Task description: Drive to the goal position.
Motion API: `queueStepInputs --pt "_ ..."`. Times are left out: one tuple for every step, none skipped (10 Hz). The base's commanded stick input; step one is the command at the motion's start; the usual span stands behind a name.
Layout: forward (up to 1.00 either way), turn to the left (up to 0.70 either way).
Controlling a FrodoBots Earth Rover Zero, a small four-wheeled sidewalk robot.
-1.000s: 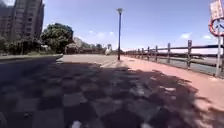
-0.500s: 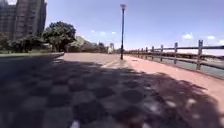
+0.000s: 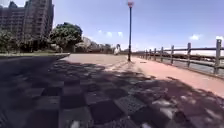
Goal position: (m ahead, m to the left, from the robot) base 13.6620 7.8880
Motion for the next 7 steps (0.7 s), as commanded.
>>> queueStepInputs --pt "1.0 0.0" --pt "1.0 0.0" --pt "1.0 0.0" --pt "1.0 0.0" --pt "1.0 0.0" --pt "1.0 0.4" --pt "1.0 0.4"
